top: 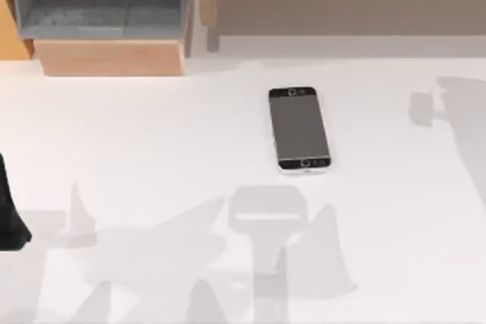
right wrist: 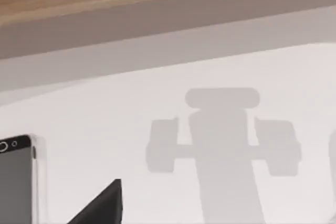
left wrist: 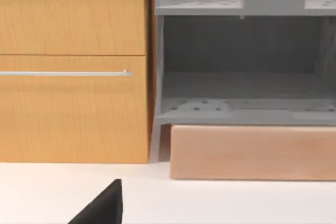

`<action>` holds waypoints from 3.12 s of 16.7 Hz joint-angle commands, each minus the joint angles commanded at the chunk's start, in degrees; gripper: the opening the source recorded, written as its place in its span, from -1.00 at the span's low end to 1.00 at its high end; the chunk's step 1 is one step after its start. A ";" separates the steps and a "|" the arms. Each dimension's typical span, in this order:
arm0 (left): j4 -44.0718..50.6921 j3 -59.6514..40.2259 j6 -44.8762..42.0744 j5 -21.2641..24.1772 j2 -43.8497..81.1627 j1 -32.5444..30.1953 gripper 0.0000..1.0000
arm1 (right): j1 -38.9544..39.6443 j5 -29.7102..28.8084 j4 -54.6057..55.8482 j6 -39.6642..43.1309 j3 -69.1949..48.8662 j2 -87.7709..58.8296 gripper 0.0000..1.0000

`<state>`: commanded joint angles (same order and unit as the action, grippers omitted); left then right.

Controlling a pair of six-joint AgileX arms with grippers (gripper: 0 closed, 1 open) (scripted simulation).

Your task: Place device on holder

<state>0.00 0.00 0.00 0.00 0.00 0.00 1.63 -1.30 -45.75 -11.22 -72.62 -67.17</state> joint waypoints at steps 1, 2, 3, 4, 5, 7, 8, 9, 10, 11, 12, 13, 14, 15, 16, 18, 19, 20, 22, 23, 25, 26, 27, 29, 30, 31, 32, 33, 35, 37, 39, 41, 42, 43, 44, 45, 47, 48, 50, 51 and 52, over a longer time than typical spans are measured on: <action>0.00 0.00 0.00 0.00 0.00 0.00 1.00 | 0.73 -0.19 -4.17 -0.90 -7.16 -6.81 1.00; 0.00 0.00 0.00 0.00 0.00 0.00 1.00 | 1.61 -0.36 -8.27 -1.79 -14.15 -13.59 1.00; 0.00 0.00 0.00 0.00 0.00 0.00 1.00 | 2.60 -0.53 -12.26 -2.67 -20.90 -20.21 1.00; 0.00 0.00 0.00 0.00 0.00 0.00 1.00 | 3.67 -0.68 -16.14 -3.54 -27.40 -26.66 1.00; 0.00 0.00 0.00 0.00 0.00 0.00 1.00 | 4.83 -0.81 -19.88 -4.40 -33.60 -32.90 1.00; 0.00 0.00 0.00 0.00 0.00 0.00 1.00 | 7.46 -0.98 -26.74 -6.10 -44.67 -44.38 1.00; 0.00 0.00 0.00 0.00 0.00 0.00 1.00 | 8.87 -1.02 -29.91 -6.94 -49.77 -49.76 1.00; 0.00 0.00 0.00 0.00 0.00 0.00 1.00 | 10.36 -1.02 -32.85 -7.77 -54.53 -54.85 1.00; 0.00 0.00 0.00 0.00 0.00 0.00 1.00 | 11.92 -0.98 -35.52 -8.58 -58.99 -59.62 1.00; 0.00 0.00 0.00 0.00 0.00 0.00 1.00 | 13.51 -0.90 -37.98 -9.38 -63.27 -64.16 1.00; 0.00 0.00 0.00 0.00 0.00 0.00 1.00 | 15.12 -0.80 -40.23 -10.15 -67.38 -68.49 1.00; 0.00 0.00 0.00 0.00 0.00 0.00 1.00 | 16.72 -0.67 -42.17 -10.87 -71.32 -72.50 1.00; 0.00 0.00 0.00 0.00 0.00 0.00 1.00 | 18.30 -0.52 -43.88 -11.55 -75.08 -76.26 1.00; 0.00 0.00 0.00 0.00 0.00 0.00 1.00 | 19.82 -0.35 -45.38 -12.18 -78.67 -79.75 1.00; 0.00 0.00 0.00 0.00 0.00 0.00 1.00 | 21.28 -0.18 -46.68 -12.75 -82.04 -82.93 1.00; 0.00 0.00 0.00 0.00 0.00 0.00 1.00 | 23.83 0.16 -48.54 -13.65 -87.56 -87.71 1.00; 0.00 0.00 0.00 0.00 0.00 0.00 1.00 | 24.93 0.32 -49.22 -14.00 -89.77 -89.52 1.00; 0.00 0.00 0.00 0.00 0.00 0.00 1.00 | 25.86 0.46 -49.71 -14.27 -91.45 -90.89 1.00; 0.00 0.00 0.00 0.00 0.00 0.00 1.00 | 27.06 0.65 -50.22 -14.57 -93.27 -92.50 1.00; 0.00 0.00 0.00 0.00 0.00 0.00 1.00 | 27.37 0.70 -50.32 -14.63 -93.66 -92.88 1.00; 0.00 0.00 0.00 0.00 0.00 0.00 1.00 | 27.37 0.70 -50.32 -14.63 -93.66 -92.88 1.00; 0.00 0.00 0.00 0.00 0.00 0.00 1.00 | 27.37 0.70 -50.32 -14.63 -93.66 -92.88 1.00; 0.00 0.00 0.00 0.00 0.00 0.00 1.00 | 27.37 0.70 -50.32 -14.63 -93.66 -92.88 1.00; 0.00 0.00 0.00 0.00 0.00 0.00 1.00 | 27.12 0.69 -50.12 -14.58 -93.38 -92.85 1.00; 0.00 0.00 0.00 0.00 0.00 0.00 1.00 | 27.16 0.69 -49.46 -14.54 -92.63 -92.70 1.00; 0.00 0.00 0.00 0.00 0.00 0.00 1.00 | 27.18 0.70 -48.24 -14.51 -91.27 -92.40 1.00; 0.00 0.00 0.00 0.00 0.00 0.00 1.00 | 27.20 0.71 -46.62 -14.49 -89.31 -91.96 1.00; 0.00 0.00 0.00 0.00 0.00 0.00 1.00 | 27.22 0.72 -44.64 -14.48 -86.75 -91.41 1.00; 0.00 0.00 0.00 0.00 0.00 0.00 1.00 | 27.26 0.74 -39.67 -14.50 -79.96 -89.97 1.00; 0.00 0.00 0.00 0.00 0.00 0.00 1.00 | 27.30 0.76 -34.29 -14.56 -72.70 -88.50 1.00; 0.00 0.00 0.00 0.00 0.00 0.00 1.00 | 27.38 0.77 -29.90 -14.61 -67.33 -87.51 1.00; 0.00 0.00 0.00 0.00 0.00 0.00 1.00 | 27.43 0.78 -27.14 -14.67 -64.35 -87.00 1.00; 0.00 0.00 0.00 0.00 0.00 0.00 1.00 | 27.44 0.78 -26.59 -14.68 -63.78 -86.90 1.00; 0.00 0.00 0.00 0.00 0.00 0.00 1.00 | 27.44 0.78 -26.53 -14.68 -63.72 -86.89 1.00; 0.00 0.00 0.00 0.00 0.00 0.00 1.00 | 27.44 0.78 -26.53 -14.68 -63.72 -86.89 1.00; 0.00 0.00 0.00 0.00 0.00 0.00 1.00 | 27.44 0.78 -26.53 -14.68 -63.72 -86.89 1.00; 0.00 0.00 0.00 0.00 0.00 0.00 1.00 | 27.44 0.78 -26.53 -14.68 -63.72 -86.89 0.85; 0.00 0.00 0.00 0.00 0.00 0.00 1.00 | 27.44 0.78 -26.53 -14.68 -63.72 -86.89 0.70; 0.00 0.00 0.00 0.00 0.00 0.00 1.00 | 27.44 0.78 -26.53 -14.68 -63.72 -86.89 0.40; 0.00 0.00 0.00 0.00 0.00 0.00 1.00 | 27.44 0.78 -26.53 -14.68 -63.72 -86.89 0.25; 0.00 0.00 0.00 0.00 0.00 0.00 1.00 | 27.44 0.78 -26.53 -14.68 -63.72 -86.89 0.10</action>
<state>0.00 0.00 0.00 0.00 0.00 0.00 29.07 -0.52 -72.28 -25.90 -136.34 -154.06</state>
